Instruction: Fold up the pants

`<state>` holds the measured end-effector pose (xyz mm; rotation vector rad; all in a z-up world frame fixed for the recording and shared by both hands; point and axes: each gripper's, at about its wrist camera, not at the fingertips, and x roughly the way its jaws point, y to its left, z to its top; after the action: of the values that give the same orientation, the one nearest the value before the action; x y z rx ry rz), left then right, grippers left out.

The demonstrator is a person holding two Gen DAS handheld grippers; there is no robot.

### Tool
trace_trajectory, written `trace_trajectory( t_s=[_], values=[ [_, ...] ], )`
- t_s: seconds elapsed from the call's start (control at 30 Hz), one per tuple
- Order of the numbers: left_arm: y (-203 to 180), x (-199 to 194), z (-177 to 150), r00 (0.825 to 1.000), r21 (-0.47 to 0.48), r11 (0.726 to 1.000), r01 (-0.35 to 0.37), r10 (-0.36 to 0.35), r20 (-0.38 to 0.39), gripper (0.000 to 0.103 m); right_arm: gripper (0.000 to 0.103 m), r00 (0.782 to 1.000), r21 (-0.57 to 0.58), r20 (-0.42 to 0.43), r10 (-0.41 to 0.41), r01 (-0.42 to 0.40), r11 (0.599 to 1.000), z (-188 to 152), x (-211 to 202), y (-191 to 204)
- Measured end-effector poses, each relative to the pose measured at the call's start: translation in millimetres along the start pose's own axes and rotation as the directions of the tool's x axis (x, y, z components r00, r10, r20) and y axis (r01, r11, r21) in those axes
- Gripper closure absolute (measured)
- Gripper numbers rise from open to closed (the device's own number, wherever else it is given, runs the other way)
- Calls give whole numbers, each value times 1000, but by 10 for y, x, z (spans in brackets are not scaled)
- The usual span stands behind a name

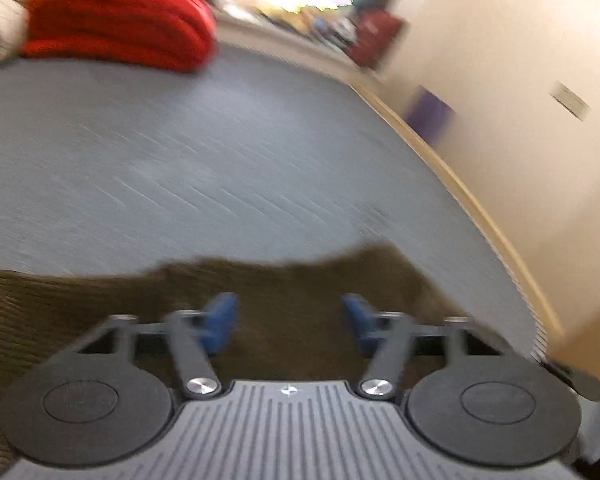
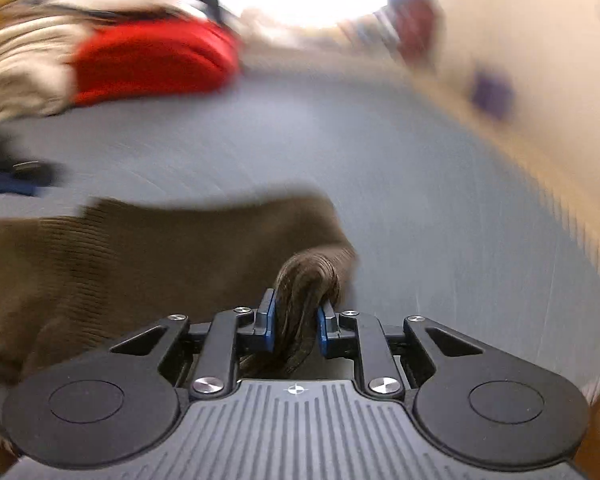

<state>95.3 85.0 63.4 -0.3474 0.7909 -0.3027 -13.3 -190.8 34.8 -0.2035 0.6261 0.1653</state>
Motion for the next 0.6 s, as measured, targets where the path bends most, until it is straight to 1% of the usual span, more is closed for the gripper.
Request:
trace_trajectory(
  t_s=[0.03, 0.07, 0.1, 0.17, 0.2, 0.23, 0.3, 0.33, 0.37, 0.4, 0.43, 0.47, 0.5, 0.53, 0.57, 0.6],
  values=[
    [-14, -46, 46, 999, 8, 999, 46, -45, -17, 20, 83, 998, -59, 54, 23, -20, 998, 29, -113, 140],
    [-12, -100, 99, 994, 7, 994, 107, -107, -31, 18, 83, 993, -115, 102, 56, -44, 992, 46, -222, 281],
    [-47, -124, 110, 985, -4, 986, 168, -168, -49, 17, 84, 986, -178, 143, 91, -65, 982, 49, -324, 439],
    [-19, -122, 159, 952, -62, 956, 287, -292, -94, 12, 84, 972, -284, 183, 149, -93, 954, 13, -447, 702],
    [12, -88, 178, 940, -91, 945, 315, -324, -109, 10, 84, 965, -343, 193, 180, -106, 933, -22, -498, 846],
    [34, -55, 179, 935, -109, 940, 323, -335, -121, 5, 84, 957, -393, 201, 207, -115, 912, -60, -541, 970],
    [104, 83, 136, 938, -130, 949, 288, -306, -160, 4, 84, 938, -491, 216, 272, -136, 861, -149, -621, 1191],
    [155, 151, 103, 942, -147, 955, 259, -283, -178, 7, 84, 929, -535, 221, 298, -140, 833, -195, -651, 1277],
    [209, 215, 65, 951, -158, 964, 216, -244, -189, 29, 84, 919, -575, 221, 325, -146, 805, -245, -675, 1352],
    [261, 225, 32, 961, -145, 975, 169, -195, -198, 43, 84, 910, -609, 211, 358, -164, 776, -293, -697, 1428],
    [327, 218, -16, 970, -107, 990, 94, -115, -214, 82, 84, 903, -630, 192, 384, -187, 754, -327, -717, 1481],
    [407, 199, -57, 971, -87, 995, 54, -73, -226, 84, 84, 902, -642, 173, 396, -202, 740, -350, -720, 1530],
    [510, 140, -107, 973, -88, 996, 33, -52, -223, 84, 83, 907, -646, 155, 391, -206, 735, -355, -699, 1565],
    [624, 49, -146, 977, -99, 995, 23, -43, -209, 84, 81, 905, -641, 126, 406, -238, 730, -325, -671, 1576],
    [748, -75, -181, 982, -112, 994, 11, -32, -186, 84, 80, 896, -627, 101, 432, -280, 727, -272, -654, 1584],
    [878, -205, -199, 986, -127, 992, -3, -18, -164, 84, 79, 882, -604, 86, 464, -324, 728, -191, -667, 1594]
  ],
)
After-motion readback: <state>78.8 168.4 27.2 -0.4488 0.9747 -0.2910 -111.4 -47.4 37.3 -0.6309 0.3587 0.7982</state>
